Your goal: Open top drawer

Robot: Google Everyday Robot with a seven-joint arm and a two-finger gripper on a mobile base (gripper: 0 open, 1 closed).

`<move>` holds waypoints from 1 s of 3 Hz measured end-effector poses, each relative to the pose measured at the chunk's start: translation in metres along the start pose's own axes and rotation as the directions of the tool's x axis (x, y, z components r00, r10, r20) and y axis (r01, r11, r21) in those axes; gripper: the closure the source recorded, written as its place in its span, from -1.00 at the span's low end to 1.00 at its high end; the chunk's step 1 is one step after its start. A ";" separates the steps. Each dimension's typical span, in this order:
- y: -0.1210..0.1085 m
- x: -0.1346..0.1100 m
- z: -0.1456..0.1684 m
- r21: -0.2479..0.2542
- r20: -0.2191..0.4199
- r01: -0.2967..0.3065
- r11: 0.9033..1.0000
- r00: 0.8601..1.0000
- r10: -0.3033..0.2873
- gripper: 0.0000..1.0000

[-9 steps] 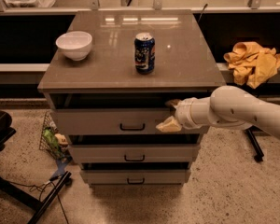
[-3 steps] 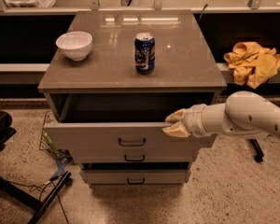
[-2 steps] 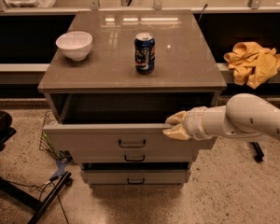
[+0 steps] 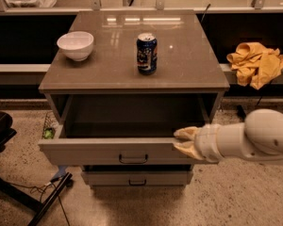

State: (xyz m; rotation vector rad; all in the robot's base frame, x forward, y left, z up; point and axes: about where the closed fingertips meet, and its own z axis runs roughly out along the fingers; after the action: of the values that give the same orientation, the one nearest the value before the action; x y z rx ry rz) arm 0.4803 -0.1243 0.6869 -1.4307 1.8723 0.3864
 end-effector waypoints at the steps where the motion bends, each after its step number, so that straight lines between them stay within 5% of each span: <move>1: 0.001 0.000 -0.001 -0.002 -0.002 -0.002 1.000 1.000 0.002 1.00; 2: 0.029 0.005 -0.025 -0.030 -0.036 -0.024 0.999 0.999 0.023 1.00; 3: 0.029 0.005 -0.025 -0.030 -0.036 -0.024 0.999 0.999 0.023 1.00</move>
Offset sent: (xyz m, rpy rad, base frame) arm -0.2265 -0.0637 0.0358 -0.1277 0.2913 -0.0122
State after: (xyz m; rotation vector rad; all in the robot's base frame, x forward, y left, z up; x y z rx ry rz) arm 0.4440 -0.1340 0.6952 -1.4458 1.9208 0.4048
